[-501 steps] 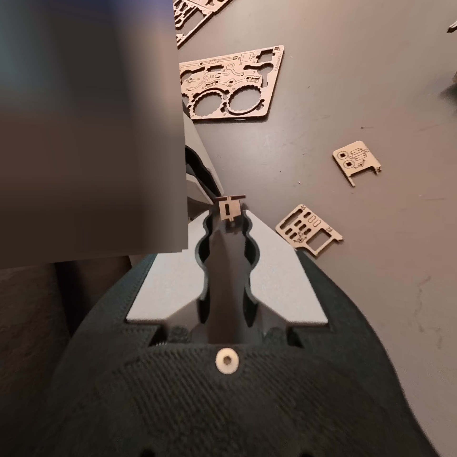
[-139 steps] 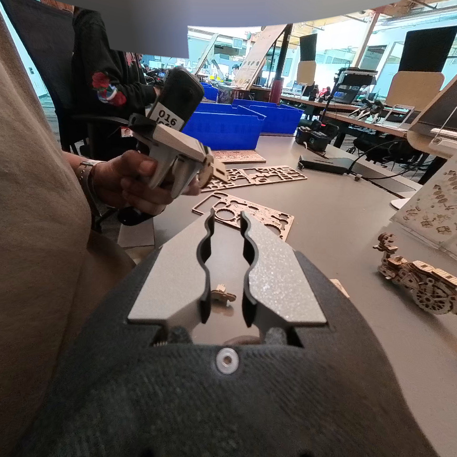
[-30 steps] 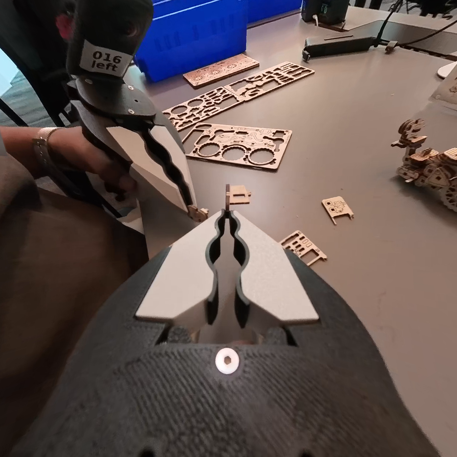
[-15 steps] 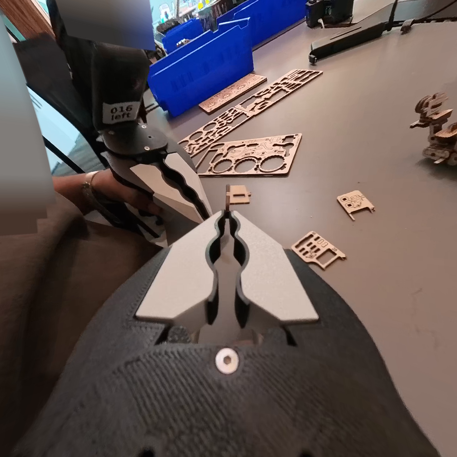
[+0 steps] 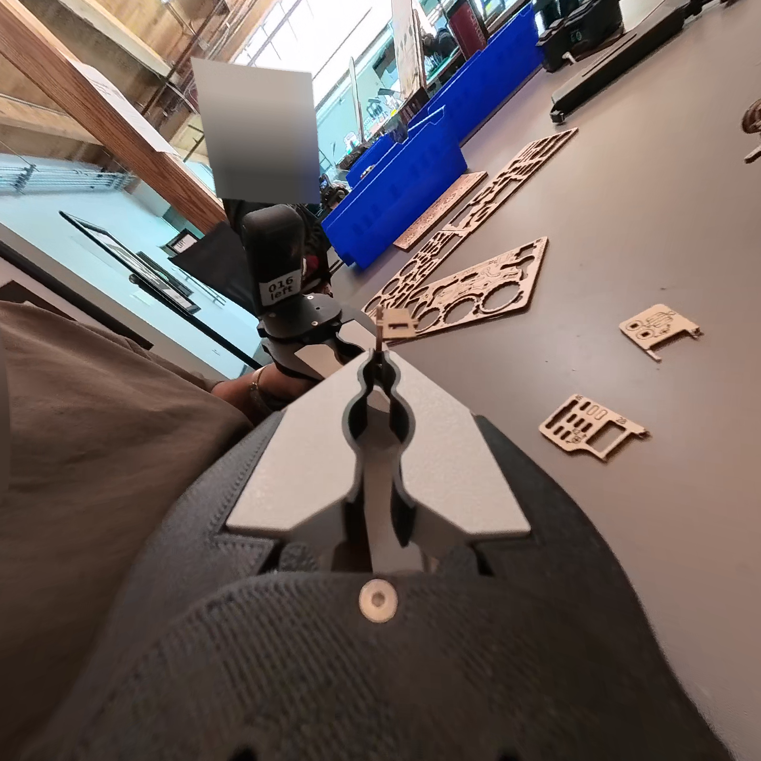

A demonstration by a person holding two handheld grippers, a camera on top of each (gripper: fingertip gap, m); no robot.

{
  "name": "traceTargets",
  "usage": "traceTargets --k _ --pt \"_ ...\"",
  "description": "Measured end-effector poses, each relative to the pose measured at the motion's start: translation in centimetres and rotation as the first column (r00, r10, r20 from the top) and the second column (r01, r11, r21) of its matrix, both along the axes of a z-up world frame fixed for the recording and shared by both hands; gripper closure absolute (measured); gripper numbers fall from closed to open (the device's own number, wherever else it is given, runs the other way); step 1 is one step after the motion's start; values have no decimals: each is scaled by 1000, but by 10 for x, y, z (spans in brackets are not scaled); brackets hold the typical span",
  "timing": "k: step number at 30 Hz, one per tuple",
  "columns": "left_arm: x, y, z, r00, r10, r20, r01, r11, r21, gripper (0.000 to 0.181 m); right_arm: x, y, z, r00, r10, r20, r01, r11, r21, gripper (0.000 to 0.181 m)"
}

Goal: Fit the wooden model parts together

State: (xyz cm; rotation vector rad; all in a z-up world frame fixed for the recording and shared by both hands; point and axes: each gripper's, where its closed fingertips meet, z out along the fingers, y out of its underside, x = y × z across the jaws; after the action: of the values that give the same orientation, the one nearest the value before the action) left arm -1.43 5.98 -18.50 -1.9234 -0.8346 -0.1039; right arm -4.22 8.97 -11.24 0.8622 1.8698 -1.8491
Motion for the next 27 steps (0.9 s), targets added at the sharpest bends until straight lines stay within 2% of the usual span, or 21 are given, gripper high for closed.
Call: traceTargets --k 7,10,14,19,27 --pt "-1 0 5 1000 6 11 -7 999 37 174 1 -1 1 1000 8 14 -8 1000 -17 181" --pt "-1 1 16 999 3 32 -6 993 119 173 2 -2 3 1000 9 20 -8 999 -33 181" --pt "1 5 40 995 -17 94 -12 952 306 170 6 -9 6 1000 11 13 -10 998 -55 181" --pt "4 8 58 979 -71 190 -27 884 467 167 17 -23 9 1000 27 4 -27 997 -76 181" --pt "6 9 68 967 -105 231 -40 836 547 167 28 -38 6 999 47 2 -47 997 -67 181"
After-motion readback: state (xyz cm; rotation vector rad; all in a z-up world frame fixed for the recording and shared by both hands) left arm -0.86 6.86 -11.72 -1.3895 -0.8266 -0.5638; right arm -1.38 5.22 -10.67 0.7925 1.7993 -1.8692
